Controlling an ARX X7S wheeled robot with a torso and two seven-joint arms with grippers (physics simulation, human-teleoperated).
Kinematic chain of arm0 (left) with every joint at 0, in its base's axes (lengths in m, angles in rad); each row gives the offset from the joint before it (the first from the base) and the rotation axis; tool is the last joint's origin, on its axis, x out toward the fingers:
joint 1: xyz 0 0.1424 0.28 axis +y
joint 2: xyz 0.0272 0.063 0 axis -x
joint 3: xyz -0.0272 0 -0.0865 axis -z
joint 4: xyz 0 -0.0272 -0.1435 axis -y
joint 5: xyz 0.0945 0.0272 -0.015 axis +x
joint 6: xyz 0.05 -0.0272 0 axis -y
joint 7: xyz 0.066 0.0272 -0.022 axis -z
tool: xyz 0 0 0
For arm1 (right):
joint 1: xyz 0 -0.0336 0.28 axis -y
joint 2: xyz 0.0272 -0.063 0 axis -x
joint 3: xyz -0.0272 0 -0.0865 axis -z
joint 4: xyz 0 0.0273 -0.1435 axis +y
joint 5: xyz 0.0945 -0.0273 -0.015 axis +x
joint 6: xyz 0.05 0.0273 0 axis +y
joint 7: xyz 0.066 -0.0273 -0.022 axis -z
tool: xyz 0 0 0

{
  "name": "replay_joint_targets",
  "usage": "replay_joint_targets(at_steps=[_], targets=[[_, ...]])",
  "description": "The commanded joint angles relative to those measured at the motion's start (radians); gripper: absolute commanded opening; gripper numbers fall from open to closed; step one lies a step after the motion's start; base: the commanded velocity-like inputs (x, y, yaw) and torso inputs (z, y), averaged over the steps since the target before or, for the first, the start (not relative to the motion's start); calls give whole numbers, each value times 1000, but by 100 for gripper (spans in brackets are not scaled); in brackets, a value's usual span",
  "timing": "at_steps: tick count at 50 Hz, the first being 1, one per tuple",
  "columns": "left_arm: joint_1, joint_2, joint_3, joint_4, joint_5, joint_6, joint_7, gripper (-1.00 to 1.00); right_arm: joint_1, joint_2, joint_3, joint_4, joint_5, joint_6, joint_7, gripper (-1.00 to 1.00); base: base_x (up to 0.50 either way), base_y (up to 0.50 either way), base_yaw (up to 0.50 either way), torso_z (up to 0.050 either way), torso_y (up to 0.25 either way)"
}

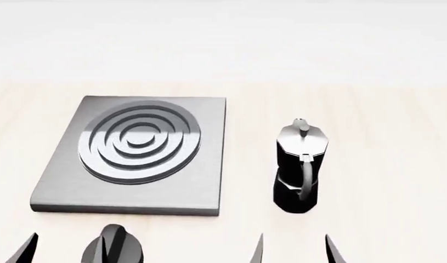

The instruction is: Put the moka pot on the stove.

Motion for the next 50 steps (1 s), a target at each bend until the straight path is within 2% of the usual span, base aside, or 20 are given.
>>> replay_joint_targets(at_steps=[1,16,50], targets=[[0,-6,9,0,-5,0,-6,100,-8,10,-5,-26,4,11,12,100,277,0,0,0,0],[-2,-12,17,-1,-4,4,-20,100,-65,36,4,-114,1,41,48,100,272,0,0,0,0],[-5,-26,36,-3,-17,9,-36,100,-36,41,-52,-76,-5,10,50,100,1,0,0,0,0]])
